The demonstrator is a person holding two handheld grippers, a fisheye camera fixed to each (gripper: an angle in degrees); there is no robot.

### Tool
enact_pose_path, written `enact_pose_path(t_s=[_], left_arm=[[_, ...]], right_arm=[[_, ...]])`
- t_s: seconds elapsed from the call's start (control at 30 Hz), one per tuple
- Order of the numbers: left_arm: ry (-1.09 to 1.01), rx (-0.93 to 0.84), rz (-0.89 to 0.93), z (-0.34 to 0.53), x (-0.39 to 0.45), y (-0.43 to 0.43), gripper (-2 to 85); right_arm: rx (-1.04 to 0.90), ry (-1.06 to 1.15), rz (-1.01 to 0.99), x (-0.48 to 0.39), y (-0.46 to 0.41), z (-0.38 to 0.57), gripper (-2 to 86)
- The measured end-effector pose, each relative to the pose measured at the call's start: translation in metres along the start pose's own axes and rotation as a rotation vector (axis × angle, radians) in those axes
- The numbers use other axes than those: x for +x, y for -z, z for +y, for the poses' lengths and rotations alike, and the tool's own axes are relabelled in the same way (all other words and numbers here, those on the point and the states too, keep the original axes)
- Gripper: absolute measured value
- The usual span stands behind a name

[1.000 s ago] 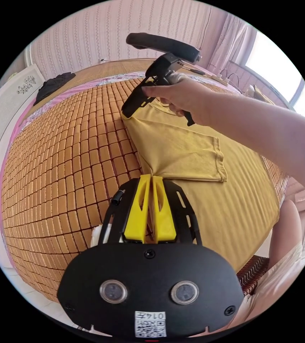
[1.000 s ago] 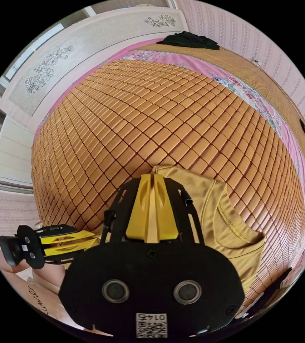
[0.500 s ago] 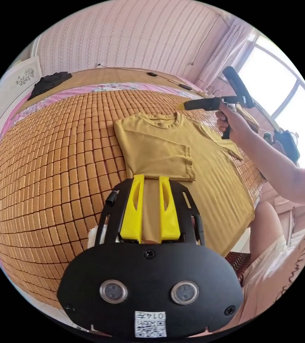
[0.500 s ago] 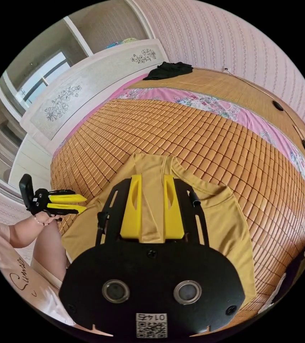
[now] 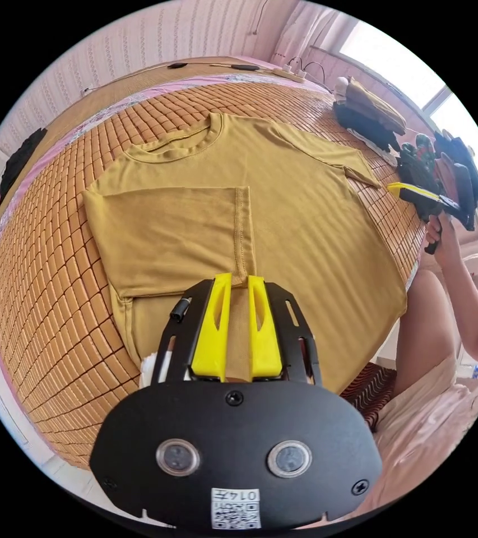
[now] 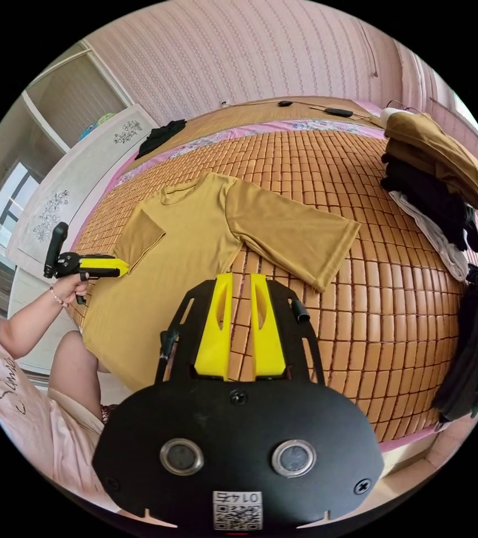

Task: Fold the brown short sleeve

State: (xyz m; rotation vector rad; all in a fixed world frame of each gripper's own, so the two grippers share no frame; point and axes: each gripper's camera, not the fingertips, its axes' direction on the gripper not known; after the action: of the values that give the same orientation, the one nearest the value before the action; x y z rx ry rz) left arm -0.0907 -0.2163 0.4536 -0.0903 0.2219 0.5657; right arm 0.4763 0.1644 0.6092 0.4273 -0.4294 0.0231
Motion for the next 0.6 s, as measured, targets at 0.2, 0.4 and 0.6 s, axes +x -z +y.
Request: enact_pose_path(t_s=[0.2, 0.4, 0.6], left_arm=[[-0.066, 0.013, -0.102, -0.053, 0.031, 0.041, 6.6], [-0.272, 0.058, -0.016, -0.166, 0.107, 0.052, 5.6], [-0.459, 0.043, 0.035, -0.297, 0.217, 0.013, 5.2]], right_arm=[[0.011, 0.001, 0.087, 0.033, -0.013, 0.023, 7.2], [0.071, -0.077, 0.147, 0.070, -0.014, 0.045, 8.4], [0.028, -0.057, 0.143, 0.095, -0.025, 0.049, 8.1]])
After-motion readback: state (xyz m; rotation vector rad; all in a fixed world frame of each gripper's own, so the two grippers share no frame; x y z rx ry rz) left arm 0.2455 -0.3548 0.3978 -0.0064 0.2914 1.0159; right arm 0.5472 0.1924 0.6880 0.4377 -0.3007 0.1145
